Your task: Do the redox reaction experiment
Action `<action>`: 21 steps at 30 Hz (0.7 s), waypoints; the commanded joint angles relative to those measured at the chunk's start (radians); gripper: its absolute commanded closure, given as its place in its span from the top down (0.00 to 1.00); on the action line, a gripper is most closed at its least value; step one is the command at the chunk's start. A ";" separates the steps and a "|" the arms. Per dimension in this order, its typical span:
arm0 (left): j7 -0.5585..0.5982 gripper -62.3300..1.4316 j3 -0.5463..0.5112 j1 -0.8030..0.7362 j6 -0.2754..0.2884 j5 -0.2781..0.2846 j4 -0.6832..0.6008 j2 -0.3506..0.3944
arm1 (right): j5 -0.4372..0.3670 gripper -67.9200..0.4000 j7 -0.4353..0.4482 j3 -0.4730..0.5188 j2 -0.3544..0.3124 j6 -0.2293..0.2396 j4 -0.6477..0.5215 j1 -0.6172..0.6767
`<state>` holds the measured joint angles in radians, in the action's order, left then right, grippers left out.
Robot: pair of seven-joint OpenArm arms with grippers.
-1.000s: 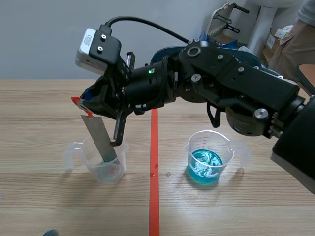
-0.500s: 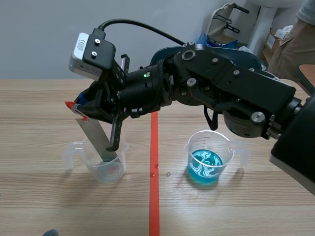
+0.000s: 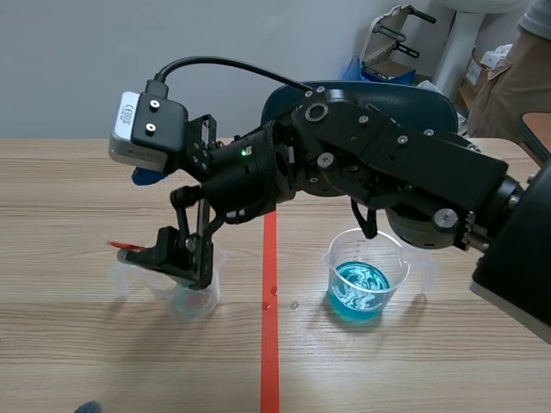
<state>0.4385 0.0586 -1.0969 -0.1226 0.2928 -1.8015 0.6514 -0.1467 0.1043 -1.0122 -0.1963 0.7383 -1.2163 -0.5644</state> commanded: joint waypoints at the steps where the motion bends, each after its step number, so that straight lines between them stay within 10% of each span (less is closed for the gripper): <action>1: 0.013 1.00 0.007 0.003 0.002 0.003 -0.013 -0.003 | -0.019 0.91 0.016 0.003 0.005 0.007 -0.008 -0.018; 21: 0.013 1.00 0.007 0.003 0.002 0.003 -0.013 -0.003 | -0.017 1.00 0.006 0.001 0.005 0.007 -0.008 -0.017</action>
<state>0.4385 0.0586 -1.0969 -0.1226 0.2928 -1.8015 0.6514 -0.1493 0.1032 -1.0122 -0.1944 0.7383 -1.2163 -0.5644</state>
